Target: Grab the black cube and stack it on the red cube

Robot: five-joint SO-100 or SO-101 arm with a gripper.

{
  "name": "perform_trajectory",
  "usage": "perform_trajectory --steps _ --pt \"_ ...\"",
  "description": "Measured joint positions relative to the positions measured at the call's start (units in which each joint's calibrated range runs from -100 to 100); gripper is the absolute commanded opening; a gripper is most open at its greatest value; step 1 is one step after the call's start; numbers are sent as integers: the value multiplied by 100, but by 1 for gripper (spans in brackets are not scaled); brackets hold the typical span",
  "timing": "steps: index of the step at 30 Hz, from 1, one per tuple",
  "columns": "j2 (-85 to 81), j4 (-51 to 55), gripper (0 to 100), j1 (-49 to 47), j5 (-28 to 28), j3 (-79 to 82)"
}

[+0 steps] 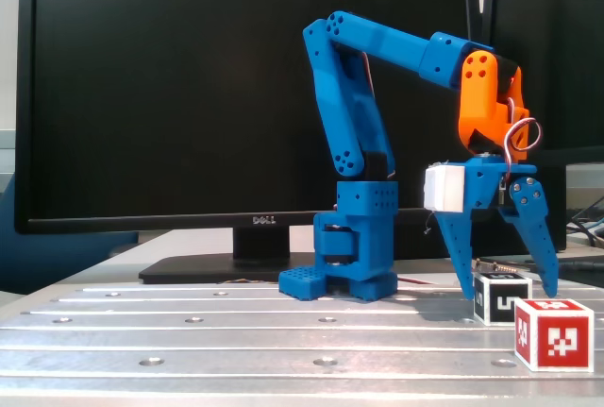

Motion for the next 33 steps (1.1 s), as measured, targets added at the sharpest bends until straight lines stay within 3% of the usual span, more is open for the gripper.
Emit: perform_trajectory --steps 24,33 --pt "8 -318 31 0 0 245" --pt "8 -318 22 0 0 245"
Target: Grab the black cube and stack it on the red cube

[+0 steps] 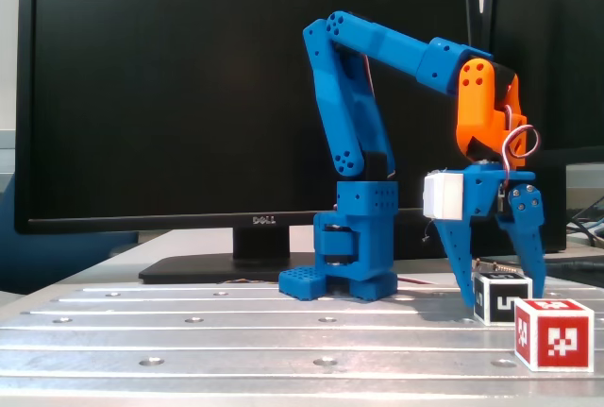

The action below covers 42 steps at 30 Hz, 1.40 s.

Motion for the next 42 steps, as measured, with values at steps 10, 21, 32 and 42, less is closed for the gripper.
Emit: perform_trajectory --steps 10,21,32,42 --pt "0 0 22 0 0 0" --pt "0 0 22 0 0 0" --pt "0 0 21 -7 0 0" --pt "0 0 17 -7 0 0"
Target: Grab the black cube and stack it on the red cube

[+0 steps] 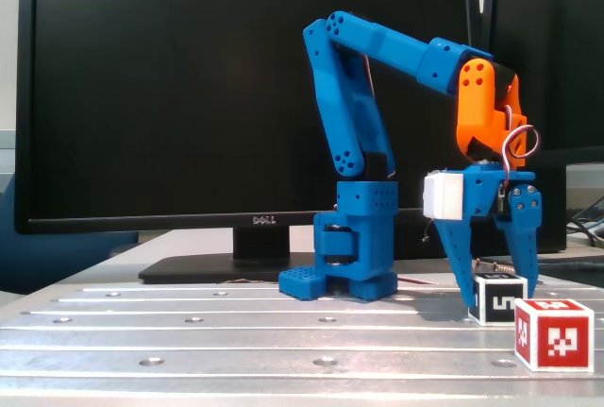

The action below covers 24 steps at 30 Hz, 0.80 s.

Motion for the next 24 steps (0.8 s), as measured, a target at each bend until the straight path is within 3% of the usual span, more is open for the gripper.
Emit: perform_trajectory --steps 15,24 --pt "0 34 17 0 0 -9" --pt "0 748 17 0 0 -761"
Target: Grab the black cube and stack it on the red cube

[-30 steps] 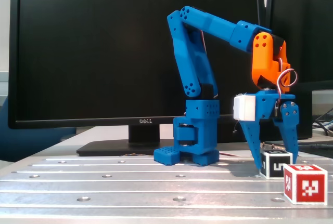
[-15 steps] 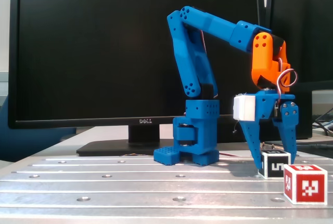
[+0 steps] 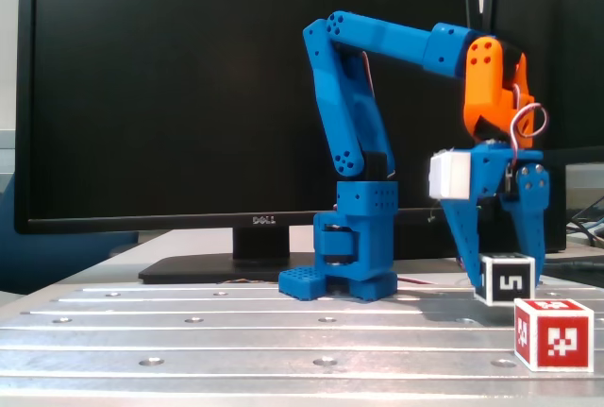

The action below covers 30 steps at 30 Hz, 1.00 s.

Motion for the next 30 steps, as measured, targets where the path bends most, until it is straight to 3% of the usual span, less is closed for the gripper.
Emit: perform_trajectory --steps 10,20,30 --pt "0 791 17 570 420 -1087" --pt "25 842 17 1022 698 -1395" --pt "1209 868 17 1230 714 -2591"
